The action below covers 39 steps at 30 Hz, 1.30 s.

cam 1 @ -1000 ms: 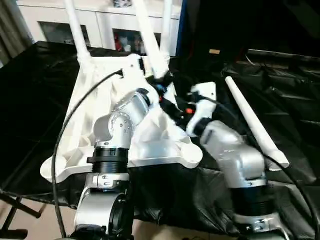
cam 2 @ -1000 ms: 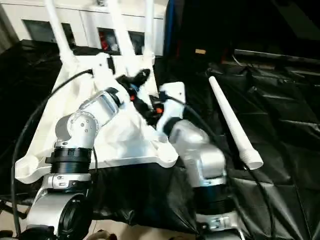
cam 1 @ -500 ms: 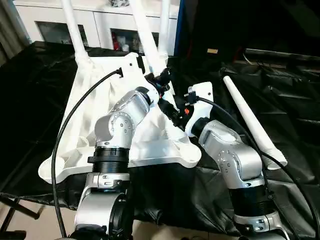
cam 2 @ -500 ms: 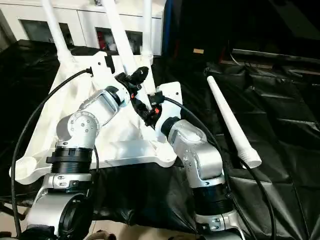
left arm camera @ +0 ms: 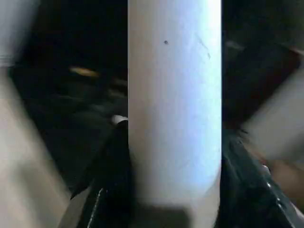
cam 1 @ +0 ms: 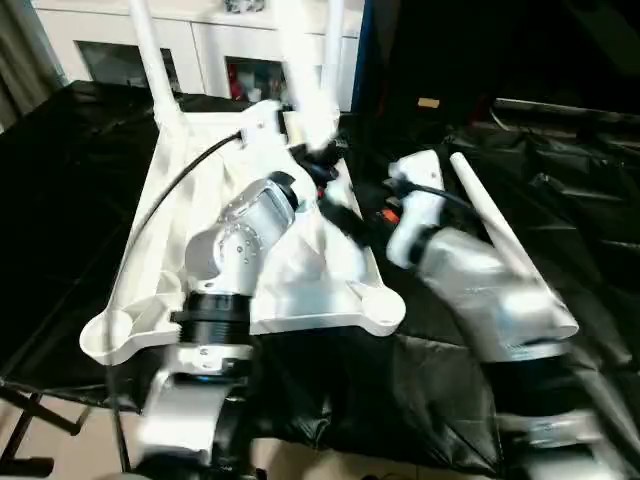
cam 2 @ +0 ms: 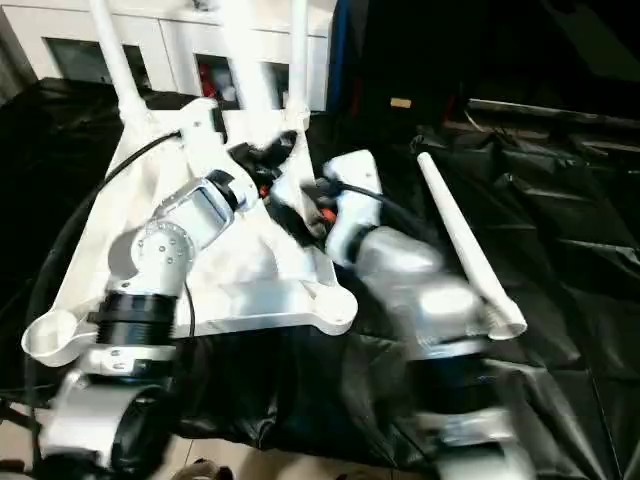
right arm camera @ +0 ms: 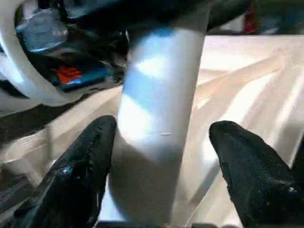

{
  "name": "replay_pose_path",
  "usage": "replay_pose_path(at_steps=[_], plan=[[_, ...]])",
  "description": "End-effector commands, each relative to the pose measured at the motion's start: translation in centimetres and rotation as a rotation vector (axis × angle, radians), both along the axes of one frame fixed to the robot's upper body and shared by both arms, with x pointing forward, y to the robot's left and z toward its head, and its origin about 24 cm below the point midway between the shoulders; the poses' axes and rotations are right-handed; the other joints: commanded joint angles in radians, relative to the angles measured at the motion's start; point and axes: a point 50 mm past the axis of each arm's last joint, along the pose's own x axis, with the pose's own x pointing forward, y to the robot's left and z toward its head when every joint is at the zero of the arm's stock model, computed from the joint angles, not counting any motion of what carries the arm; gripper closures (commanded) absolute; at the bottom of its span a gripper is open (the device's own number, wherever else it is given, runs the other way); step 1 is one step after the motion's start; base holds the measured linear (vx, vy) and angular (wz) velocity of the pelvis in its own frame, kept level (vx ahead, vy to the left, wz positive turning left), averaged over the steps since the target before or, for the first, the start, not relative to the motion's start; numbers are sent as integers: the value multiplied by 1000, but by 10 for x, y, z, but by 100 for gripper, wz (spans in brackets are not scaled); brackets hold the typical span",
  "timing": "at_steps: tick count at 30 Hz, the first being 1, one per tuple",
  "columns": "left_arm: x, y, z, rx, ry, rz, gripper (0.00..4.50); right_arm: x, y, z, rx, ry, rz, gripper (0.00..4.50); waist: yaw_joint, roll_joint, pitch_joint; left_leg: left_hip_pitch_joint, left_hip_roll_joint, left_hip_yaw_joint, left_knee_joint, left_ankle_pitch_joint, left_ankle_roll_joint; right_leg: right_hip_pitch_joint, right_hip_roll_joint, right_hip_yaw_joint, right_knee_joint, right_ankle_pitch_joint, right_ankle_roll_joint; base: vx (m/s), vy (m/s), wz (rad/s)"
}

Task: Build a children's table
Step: Pick table leg

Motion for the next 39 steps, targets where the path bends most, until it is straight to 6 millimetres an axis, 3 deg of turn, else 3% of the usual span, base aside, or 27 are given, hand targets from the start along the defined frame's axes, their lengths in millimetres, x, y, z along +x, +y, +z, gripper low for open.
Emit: replay_pose_path(at_steps=[1, 5, 10, 19, 22, 23, 34, 36, 39], plan=[[-13, 0, 13, -63, -70, -214, 261, -5, -15, 8, 104, 4, 81, 104, 5, -5, -82, 10, 18, -12, -54, -103, 39, 66, -60, 45, -57, -89, -207, 0, 0, 0], [-25, 3, 21, -119, -122, -399, 262, -11, -22, 9, 160, 6, 181, 104, -2, -7, -78, 11, 18, -10, -54, -123, 37, 63, -60, 44, -65, -149, -210, 0, 0, 0], [-39, 2, 30, -155, -192, -592, 262, -23, -22, 8, 196, 29, 353, 104, 2, -4, -77, 15, 22, -12, -56, -139, 29, 62, -60, 43, -66, -183, -207, 0, 0, 0], [-51, -1, 37, -212, -228, -719, 262, -32, -14, 7, 189, 59, 501, 104, 9, -9, -80, 14, 22, -12, -55, -124, 21, 62, -61, 43, -66, -203, -195, 0, 0, 0], [-50, -3, 37, -216, -230, -718, 262, -34, -9, 5, 176, 68, 538, 104, 9, -10, -80, 13, 21, -12, -54, -114, 24, 62, -60, 43, -65, -189, -197, 0, 0, 0], [-50, -3, 37, -217, -230, -717, 262, -35, -7, 3, 170, 73, 544, 131, 9, -9, -79, 13, 21, -11, -54, -115, 23, 61, -60, 43, -65, -191, -197, 0, 0, 0], [-45, 0, 35, -203, -223, -678, 262, -31, -4, -1, 127, 70, 489, 213, 15, -6, -80, 14, 21, -12, -54, -125, 12, 61, -60, 43, -66, -203, -184, 0, 0, 0], [-40, 1, 33, -183, -208, -615, 206, -29, -3, 0, 118, 54, 445, 227, 14, -4, -81, 15, 23, -14, -55, -123, 8, 60, -59, 43, -66, -198, -181, 0, 0, 0], [-32, 2, 33, -186, -190, -526, 190, -27, -1, 2, 128, 41, 401, 251, 14, -3, -80, 15, 21, -13, -54, -123, -2, 60, -59, 43, -66, -197, -183, 0, 0, 0]])
